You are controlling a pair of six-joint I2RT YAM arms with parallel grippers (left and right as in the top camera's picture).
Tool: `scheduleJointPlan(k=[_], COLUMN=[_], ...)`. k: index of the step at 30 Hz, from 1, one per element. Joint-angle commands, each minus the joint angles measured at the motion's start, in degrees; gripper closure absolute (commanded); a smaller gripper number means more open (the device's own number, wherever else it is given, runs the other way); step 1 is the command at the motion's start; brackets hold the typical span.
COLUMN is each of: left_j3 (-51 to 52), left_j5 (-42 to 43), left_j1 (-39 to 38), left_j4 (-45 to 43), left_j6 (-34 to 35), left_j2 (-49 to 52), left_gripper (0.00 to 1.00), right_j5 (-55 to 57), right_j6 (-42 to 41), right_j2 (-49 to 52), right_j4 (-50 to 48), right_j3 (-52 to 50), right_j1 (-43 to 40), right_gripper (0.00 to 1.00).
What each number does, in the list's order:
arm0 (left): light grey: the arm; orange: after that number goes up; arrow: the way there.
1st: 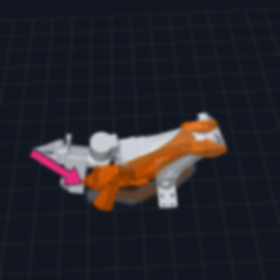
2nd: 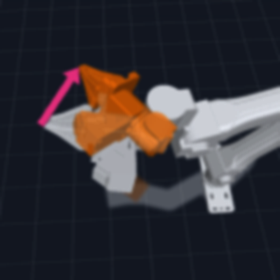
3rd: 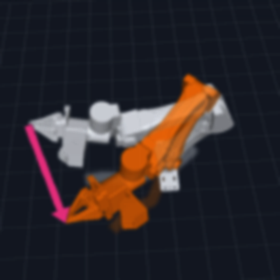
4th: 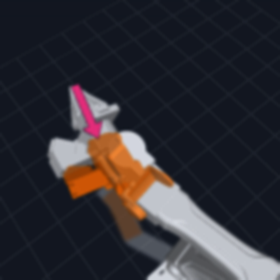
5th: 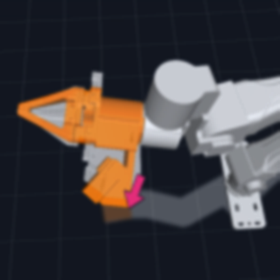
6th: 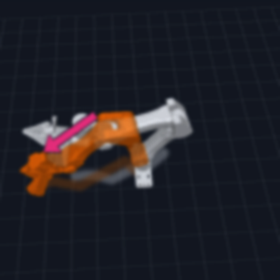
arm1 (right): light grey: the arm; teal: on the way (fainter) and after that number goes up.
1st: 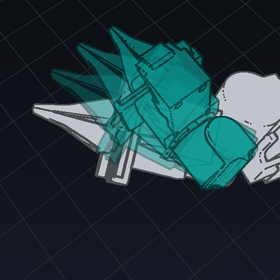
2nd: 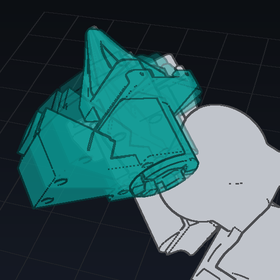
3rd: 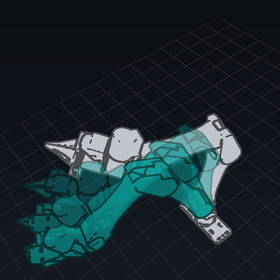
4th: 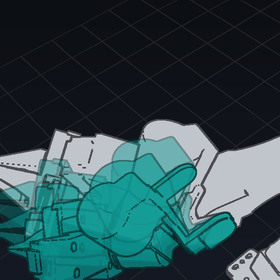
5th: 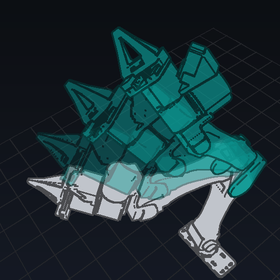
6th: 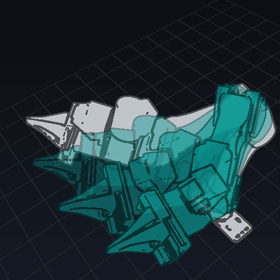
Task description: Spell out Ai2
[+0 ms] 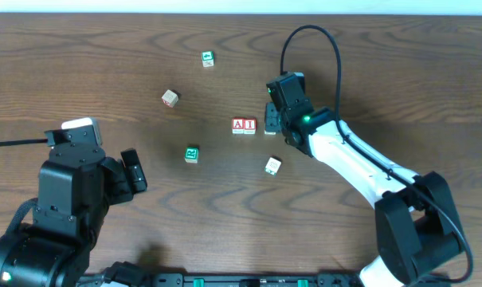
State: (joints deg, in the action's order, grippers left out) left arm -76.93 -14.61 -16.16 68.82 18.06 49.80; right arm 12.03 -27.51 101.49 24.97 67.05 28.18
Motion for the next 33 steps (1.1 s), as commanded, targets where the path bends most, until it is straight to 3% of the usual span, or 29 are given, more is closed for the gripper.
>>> scheduleJointPlan(k=[1, 7, 16, 33], left_j3=[-0.8, -0.8, -0.8, -0.8], left_j5=[-0.8, -0.8, -0.8, -0.9], left_j1=[0.3, 0.3, 0.3, 0.3], left_j4=[0.1, 0.2, 0.2, 0.1], left_j6=[0.4, 0.4, 0.4, 0.4], left_j2=[0.1, 0.1, 0.1, 0.1], left_gripper=[0.05, 0.05, 0.05, 0.05], right_j5=[2.1, 2.1, 2.1, 1.0], right_j6=[-1.8, -2.7, -2.6, 0.1], right_j2=[-0.1, 2.6, 8.8, 9.3], right_j4=[2.3, 3.1, 0.6, -3.8], right_j3=[0.3, 0.3, 0.3, 0.3], right_j1=[-0.2, -0.2, -0.1, -0.1], right_gripper=[0.75, 0.95, 0.94, 0.87])
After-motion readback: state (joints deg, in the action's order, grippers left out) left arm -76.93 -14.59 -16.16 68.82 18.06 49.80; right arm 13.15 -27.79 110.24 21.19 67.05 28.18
